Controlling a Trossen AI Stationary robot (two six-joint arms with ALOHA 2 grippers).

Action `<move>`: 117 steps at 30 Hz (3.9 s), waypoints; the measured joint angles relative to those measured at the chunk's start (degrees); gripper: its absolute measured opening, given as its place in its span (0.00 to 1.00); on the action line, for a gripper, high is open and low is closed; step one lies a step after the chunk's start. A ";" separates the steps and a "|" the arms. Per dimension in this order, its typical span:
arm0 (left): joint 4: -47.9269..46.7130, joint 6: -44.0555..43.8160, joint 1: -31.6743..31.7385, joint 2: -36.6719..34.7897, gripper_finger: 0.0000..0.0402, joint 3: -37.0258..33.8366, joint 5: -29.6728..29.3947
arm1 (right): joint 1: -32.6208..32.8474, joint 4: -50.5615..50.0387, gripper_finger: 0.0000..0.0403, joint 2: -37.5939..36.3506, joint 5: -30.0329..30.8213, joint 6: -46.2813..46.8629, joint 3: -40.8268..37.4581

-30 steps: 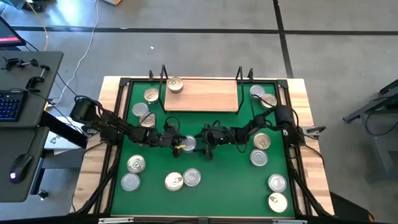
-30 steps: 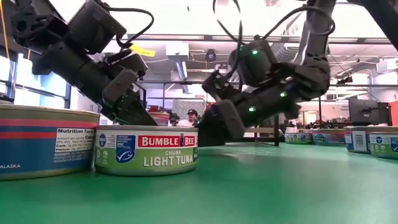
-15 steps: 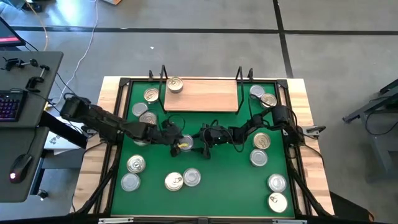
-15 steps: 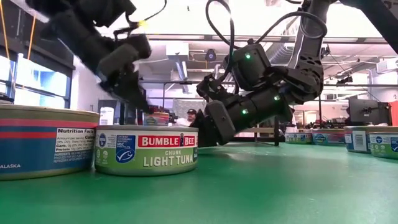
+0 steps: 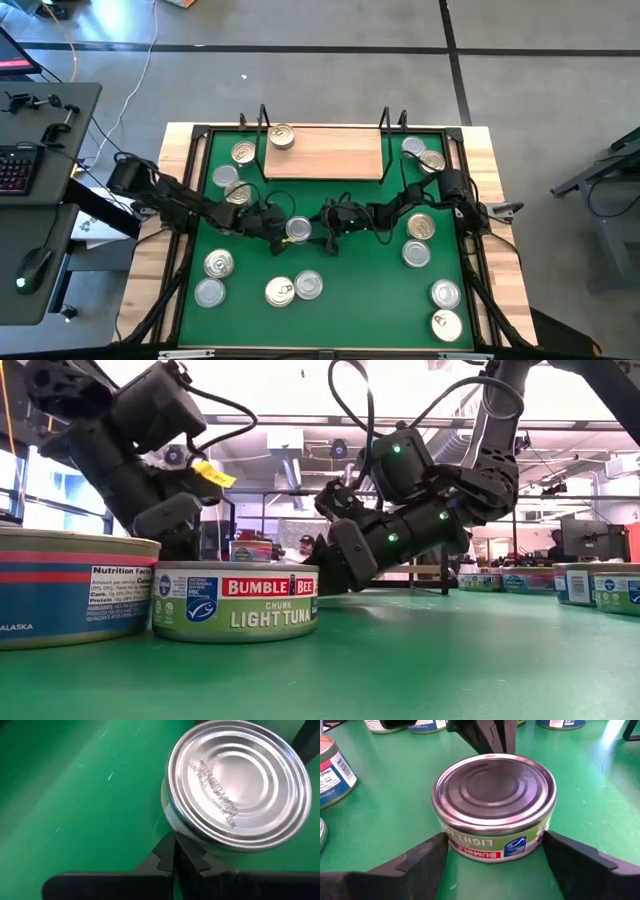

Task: Stack canned seafood by type on shelf
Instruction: Put the green white tuna can on the shelf

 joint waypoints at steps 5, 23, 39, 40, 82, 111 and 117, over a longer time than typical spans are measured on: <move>2.23 0.01 0.08 0.75 0.00 0.67 -1.01 | -0.01 -8.75 0.77 -4.63 0.21 0.47 0.08; 8.70 1.68 1.60 4.90 0.00 2.18 -1.69 | 1.25 -36.74 0.77 -12.74 6.66 1.26 8.42; 5.41 1.14 1.30 4.75 0.00 2.76 -1.39 | 1.25 -50.78 0.77 -12.96 6.70 3.02 16.05; 4.96 1.15 1.23 4.72 0.00 2.79 -1.45 | 1.25 -50.86 0.77 -12.96 6.68 3.81 16.22; 7.64 4.68 -1.27 4.90 0.00 2.59 0.09 | -0.67 -61.29 0.77 -23.70 3.66 -21.03 16.73; -18.40 2.69 -2.79 -3.14 0.00 6.94 -10.42 | -3.96 -56.79 0.32 -15.18 1.38 -20.29 20.19; -25.29 -2.46 -6.13 -7.53 0.00 6.89 -19.21 | -1.17 -62.42 0.32 -22.71 30.45 -25.07 20.21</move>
